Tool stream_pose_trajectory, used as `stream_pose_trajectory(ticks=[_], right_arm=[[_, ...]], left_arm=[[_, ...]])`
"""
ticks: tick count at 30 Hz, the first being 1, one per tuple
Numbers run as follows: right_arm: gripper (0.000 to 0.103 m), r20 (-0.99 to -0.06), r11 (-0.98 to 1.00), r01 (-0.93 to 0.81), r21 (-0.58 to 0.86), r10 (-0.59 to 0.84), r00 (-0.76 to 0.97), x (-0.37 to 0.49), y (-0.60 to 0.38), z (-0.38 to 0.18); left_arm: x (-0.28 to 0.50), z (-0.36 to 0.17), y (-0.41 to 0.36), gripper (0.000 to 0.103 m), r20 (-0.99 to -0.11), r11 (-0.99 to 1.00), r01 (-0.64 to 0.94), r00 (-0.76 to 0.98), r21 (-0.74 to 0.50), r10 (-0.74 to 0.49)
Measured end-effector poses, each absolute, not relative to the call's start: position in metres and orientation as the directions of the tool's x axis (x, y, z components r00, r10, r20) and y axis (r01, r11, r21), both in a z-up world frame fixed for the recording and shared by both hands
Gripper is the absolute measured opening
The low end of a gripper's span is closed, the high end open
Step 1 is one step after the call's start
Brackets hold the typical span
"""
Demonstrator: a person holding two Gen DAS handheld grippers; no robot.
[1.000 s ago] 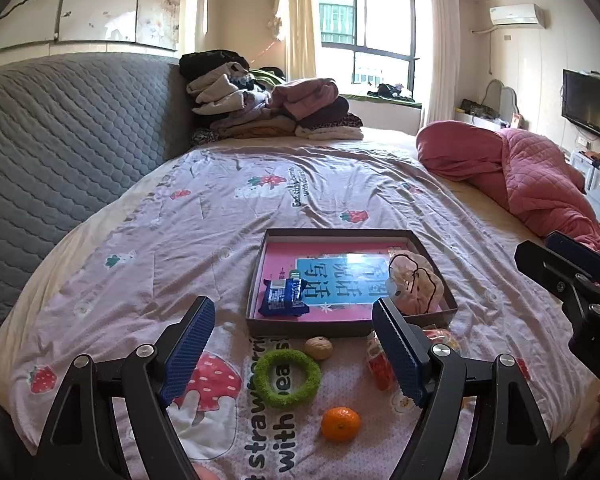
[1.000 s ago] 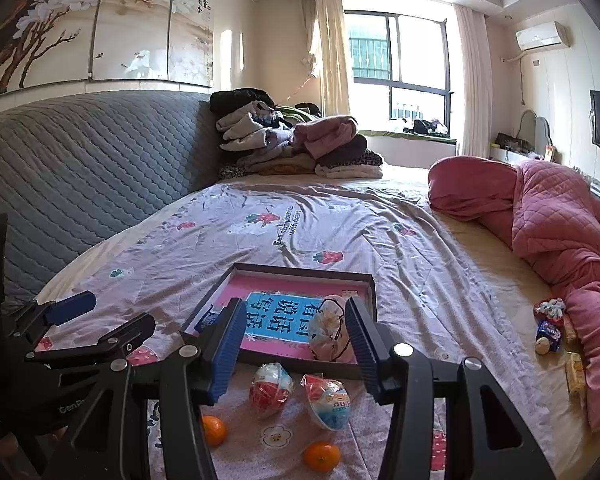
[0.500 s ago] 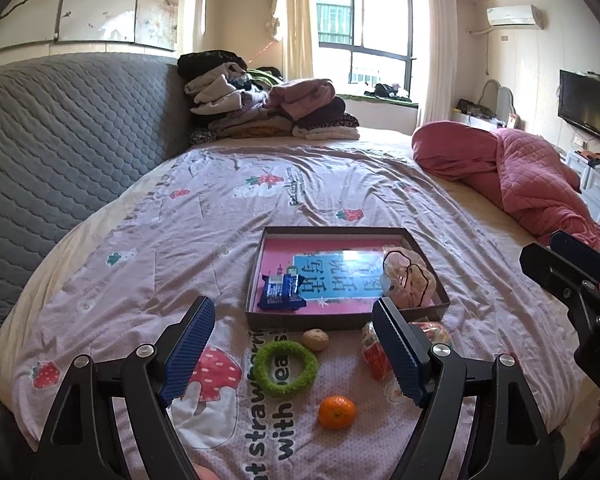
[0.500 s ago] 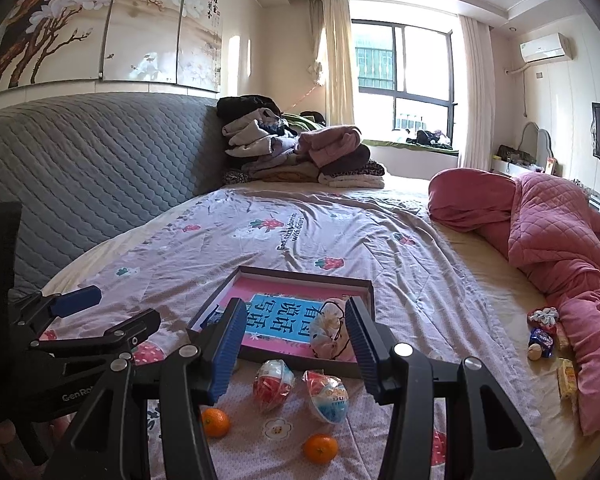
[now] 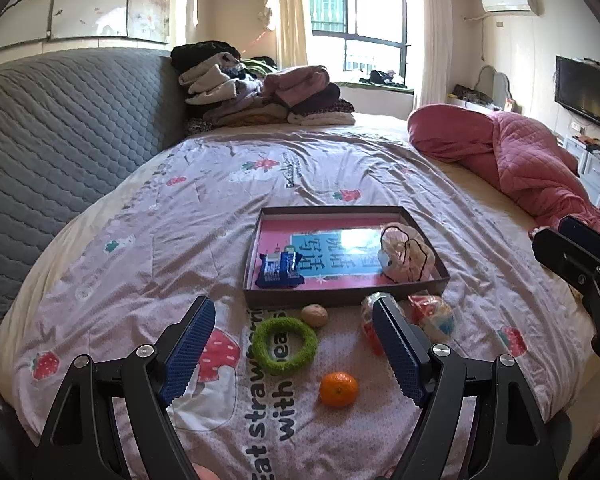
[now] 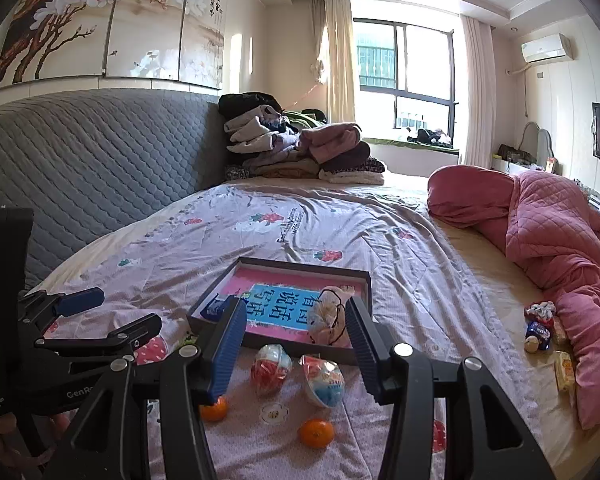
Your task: Organize objects
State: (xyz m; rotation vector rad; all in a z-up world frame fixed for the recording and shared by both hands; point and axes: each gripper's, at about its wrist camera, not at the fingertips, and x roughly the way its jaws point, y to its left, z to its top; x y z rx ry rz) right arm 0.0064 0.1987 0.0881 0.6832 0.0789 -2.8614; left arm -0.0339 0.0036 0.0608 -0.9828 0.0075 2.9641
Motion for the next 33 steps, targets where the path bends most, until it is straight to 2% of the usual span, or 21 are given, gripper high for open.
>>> stream_pose_trajectory(ticks=[33], right_arm=[[0.051,-0.504,-0.978,0.206,0.015,-0.185,-0.844,0.015,0.198,0.060]], left_arm=[[-0.021,0.024,0.013,0.082,-0.645,-0.999,-0.048,-0.763,0.022,0.022]])
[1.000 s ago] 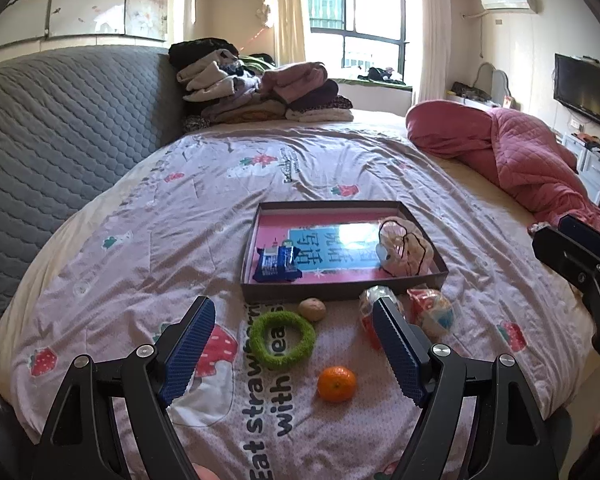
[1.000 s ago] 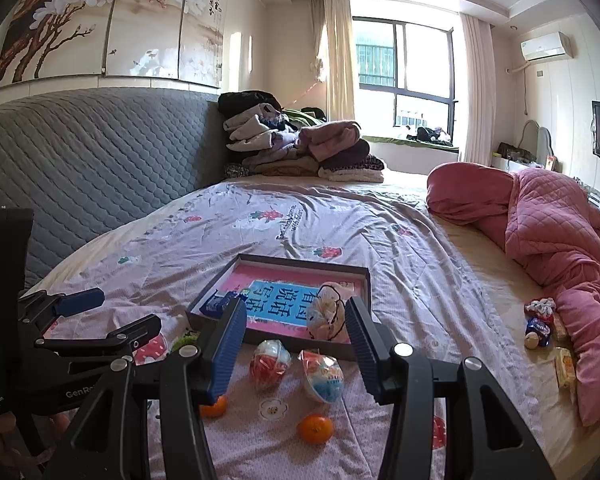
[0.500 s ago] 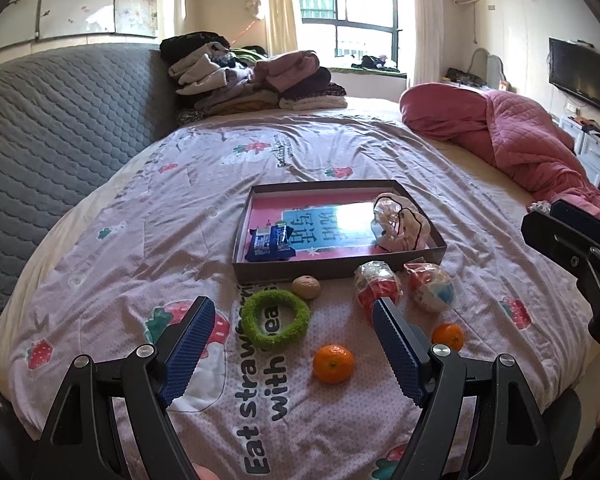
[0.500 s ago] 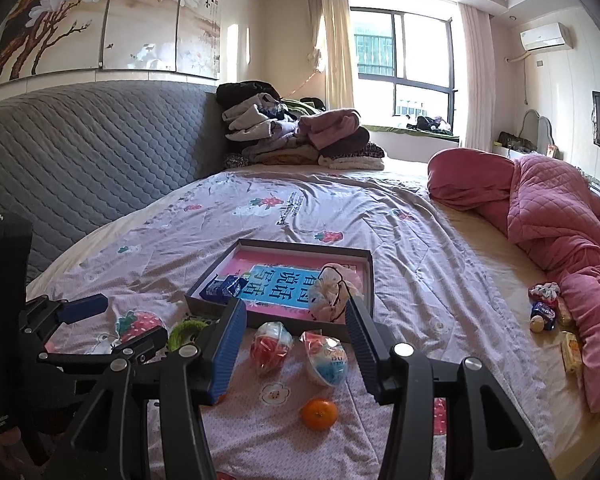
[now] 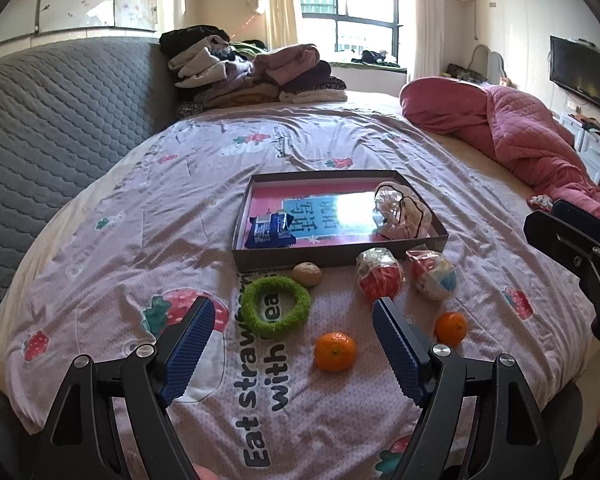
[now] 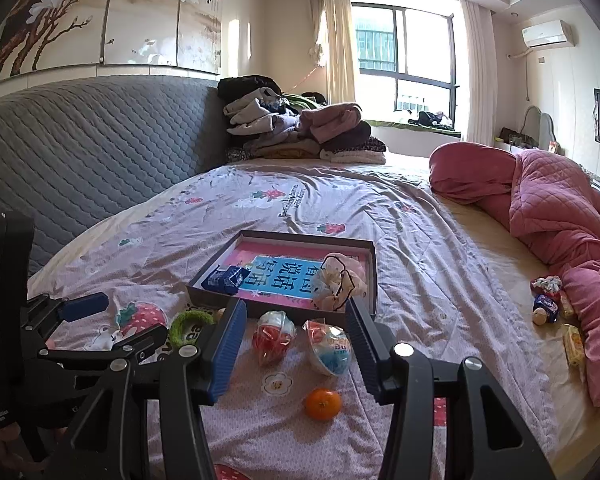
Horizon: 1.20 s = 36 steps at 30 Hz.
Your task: Organize objects
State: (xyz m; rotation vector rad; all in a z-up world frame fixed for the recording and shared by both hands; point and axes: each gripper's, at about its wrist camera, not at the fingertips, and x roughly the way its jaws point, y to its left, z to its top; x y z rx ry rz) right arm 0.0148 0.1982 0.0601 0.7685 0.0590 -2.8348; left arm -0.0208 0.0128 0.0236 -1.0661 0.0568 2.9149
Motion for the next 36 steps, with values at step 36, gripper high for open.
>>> stream_pose_trajectory(ticks=[36], right_arm=[[0.051,-0.577,-0.980,0.199,0.017,-0.172,-0.798,0.010,0.200,0.018]], left_arm=[[-0.024,-0.008,0.021,0.082,-0.708,-0.998,-0.065,-0.705,0.013,0.036]])
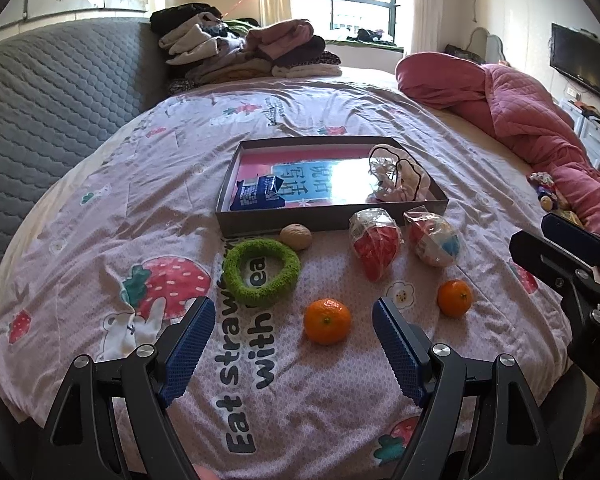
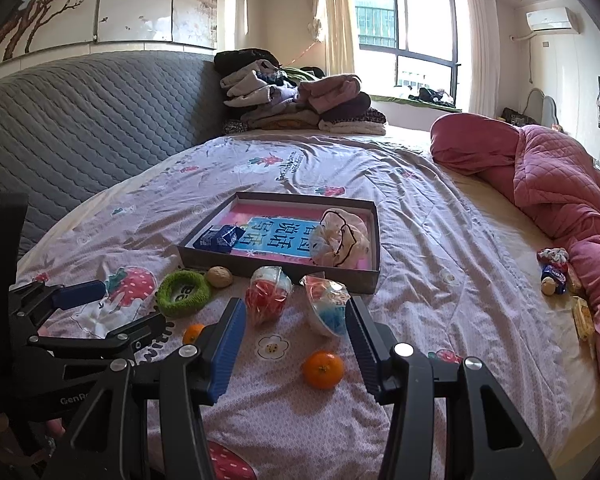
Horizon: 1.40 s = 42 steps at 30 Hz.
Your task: Organize objects
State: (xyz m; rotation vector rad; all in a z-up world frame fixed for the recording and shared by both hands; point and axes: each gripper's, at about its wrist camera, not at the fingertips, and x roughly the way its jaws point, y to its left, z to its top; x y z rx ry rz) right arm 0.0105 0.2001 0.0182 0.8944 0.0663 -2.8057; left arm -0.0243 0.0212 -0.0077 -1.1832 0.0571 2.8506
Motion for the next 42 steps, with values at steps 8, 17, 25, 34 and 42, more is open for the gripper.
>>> stream_pose_trajectory(ticks=[8,17,25,34,42], right_arm=[[0.051,-0.585,-0.980,0.197,0.016,-0.169,-0.793,0.011,0.202,0.014],[0.051,-0.597,-0.980,0.201,0.012,-0.168,-0.785,0.011,0.204,0.006],[0.051,-0.615,-0.981,0.196,0.015,-0.164,-0.771,0.012,0.207,-0.004],[0.051,-0.644,-0.981,0.195,0.015,-0.159,-0.748,0.013,0.208,-0.020],[0.051,-0.659,-0.980,0.198,0.023,-0.164,-0.734,0.013,0.208,-0.030]], left_arm=[[-0.024,-0.014,0.025,0.082,-0.723,-0.996,-0.083,-0.689,0.022,0.041],[-0.028,-0.025,0.025,0.082,-0.753,-0.996,-0.088,-0.655,0.000,0.058],[-0.029,-0.032,0.025,0.082,-0.767,-0.996,-0.090,-0.639,-0.007,0.064],[-0.030,-0.043,0.025,0.082,-0.788,-0.996,-0.092,-0.613,-0.008,0.063],[-0.029,-0.051,0.026,0.082,-0.798,-0.995,-0.104,-0.599,-0.006,0.067]])
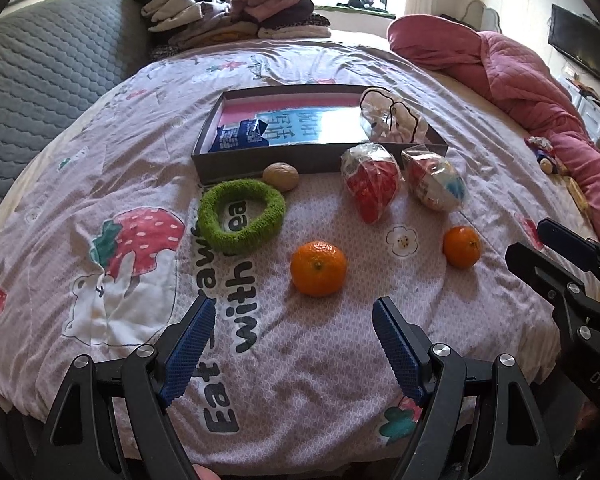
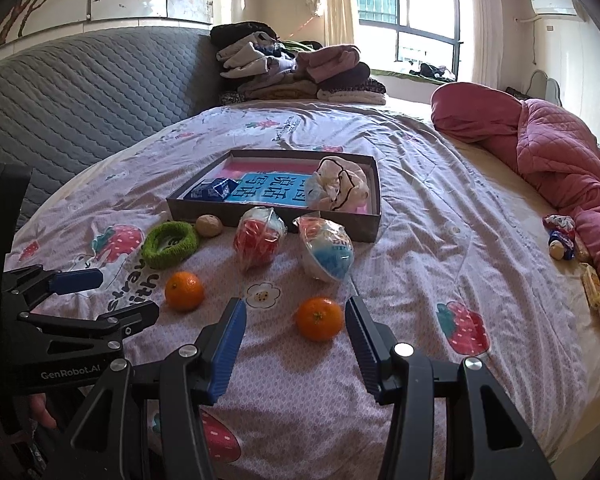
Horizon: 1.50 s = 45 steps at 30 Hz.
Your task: Organize objects
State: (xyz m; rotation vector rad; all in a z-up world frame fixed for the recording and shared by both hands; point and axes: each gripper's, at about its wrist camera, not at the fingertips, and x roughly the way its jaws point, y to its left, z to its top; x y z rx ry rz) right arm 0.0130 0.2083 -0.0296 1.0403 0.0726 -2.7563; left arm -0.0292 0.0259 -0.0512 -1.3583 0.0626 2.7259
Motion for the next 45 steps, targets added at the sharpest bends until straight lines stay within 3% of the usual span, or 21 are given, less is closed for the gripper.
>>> stream_pose_trajectory(ticks=[45], right_arm=[[0.051,-0.723,-0.981,0.180,0.068,-0.173,-0.669,-0.019,0.213,-0.074]], left_arm=[[-0.054,-0.074,0.029,0.082,-0.796,-0.995,-0.103,-0.601,-0.015,0.074]])
